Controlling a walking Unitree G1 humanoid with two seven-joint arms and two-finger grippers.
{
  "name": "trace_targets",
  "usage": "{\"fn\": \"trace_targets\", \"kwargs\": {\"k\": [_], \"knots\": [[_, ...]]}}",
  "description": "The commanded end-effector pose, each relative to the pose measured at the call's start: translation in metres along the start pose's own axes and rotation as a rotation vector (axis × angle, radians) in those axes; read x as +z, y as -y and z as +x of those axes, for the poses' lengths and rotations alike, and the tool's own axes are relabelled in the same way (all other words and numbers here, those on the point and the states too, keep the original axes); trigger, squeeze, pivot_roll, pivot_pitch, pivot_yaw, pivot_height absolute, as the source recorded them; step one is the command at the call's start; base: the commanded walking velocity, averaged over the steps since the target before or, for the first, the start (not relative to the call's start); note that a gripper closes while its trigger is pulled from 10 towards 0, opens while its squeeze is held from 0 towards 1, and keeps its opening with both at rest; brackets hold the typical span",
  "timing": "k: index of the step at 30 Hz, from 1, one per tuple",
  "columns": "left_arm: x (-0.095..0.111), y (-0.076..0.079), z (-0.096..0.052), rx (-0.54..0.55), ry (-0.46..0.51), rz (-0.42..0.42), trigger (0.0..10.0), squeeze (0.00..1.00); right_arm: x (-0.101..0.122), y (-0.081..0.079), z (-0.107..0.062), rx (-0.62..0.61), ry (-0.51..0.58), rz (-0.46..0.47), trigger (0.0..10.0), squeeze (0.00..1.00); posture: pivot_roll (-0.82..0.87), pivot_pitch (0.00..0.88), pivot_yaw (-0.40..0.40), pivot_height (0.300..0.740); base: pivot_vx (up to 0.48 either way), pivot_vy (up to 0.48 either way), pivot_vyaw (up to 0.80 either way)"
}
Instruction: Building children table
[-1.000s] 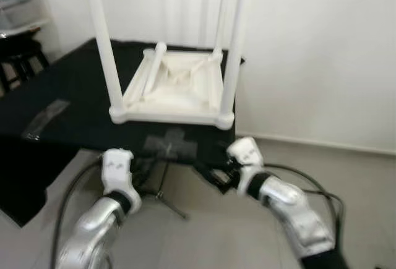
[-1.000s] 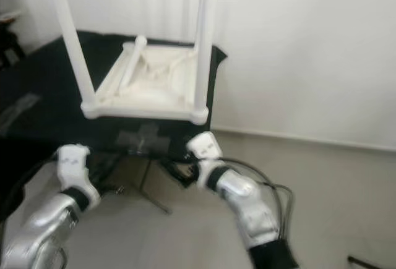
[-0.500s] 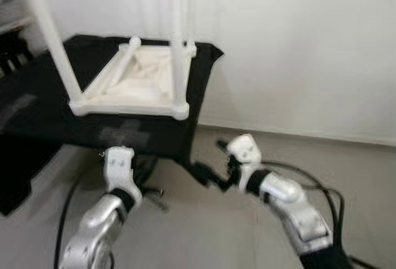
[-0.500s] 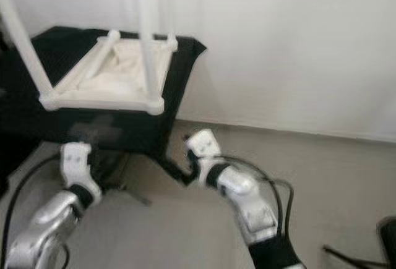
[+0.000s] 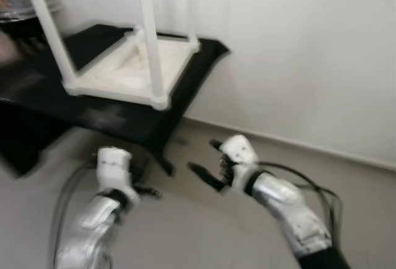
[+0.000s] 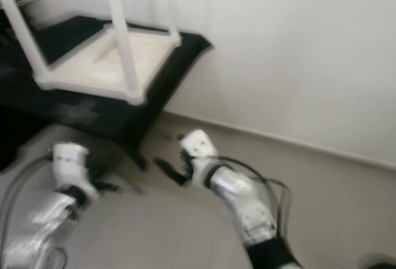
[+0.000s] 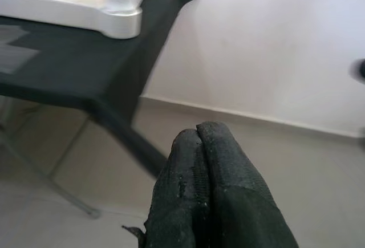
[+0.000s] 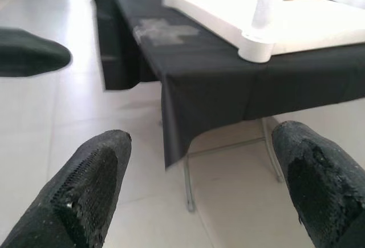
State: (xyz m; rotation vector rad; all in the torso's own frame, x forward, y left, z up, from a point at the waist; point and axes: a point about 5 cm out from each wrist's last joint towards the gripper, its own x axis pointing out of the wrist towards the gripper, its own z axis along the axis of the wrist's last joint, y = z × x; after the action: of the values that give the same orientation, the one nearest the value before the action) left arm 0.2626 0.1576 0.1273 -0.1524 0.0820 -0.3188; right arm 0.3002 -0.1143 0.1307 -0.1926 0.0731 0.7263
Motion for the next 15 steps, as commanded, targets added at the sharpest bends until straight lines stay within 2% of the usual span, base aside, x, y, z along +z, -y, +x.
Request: {"fn": "trace_targets", "kwargs": {"k": [1, 3, 15], "knots": [[0.0023, -0.0028, 0.0001, 0.005, -0.003, 0.015, 10.0, 0.00, 0.0010, -0.0022, 0.0028, 0.008, 0.006, 0.013, 10.0, 0.00, -0.06, 0.031, -0.029, 0.740, 0.000, -0.458, 0.80], [0.0034, -0.0027, 0.0008, -0.004, 0.001, 0.010, 10.0, 0.00, 0.0012, -0.0017, 0.0034, 0.006, 0.008, 0.018, 10.0, 0.00, -0.06, 0.029, -0.027, 0.740, 0.000, -0.167, 0.58], [0.0080, -0.0045, -0.0002, -0.007, 0.042, 0.010, 10.0, 0.00, 0.0015, -0.0015, 0.0041, -0.009, 0.006, 0.020, 10.0, 0.00, -0.06, 0.029, -0.019, 0.740, 0.000, 0.000, 0.00]]}}
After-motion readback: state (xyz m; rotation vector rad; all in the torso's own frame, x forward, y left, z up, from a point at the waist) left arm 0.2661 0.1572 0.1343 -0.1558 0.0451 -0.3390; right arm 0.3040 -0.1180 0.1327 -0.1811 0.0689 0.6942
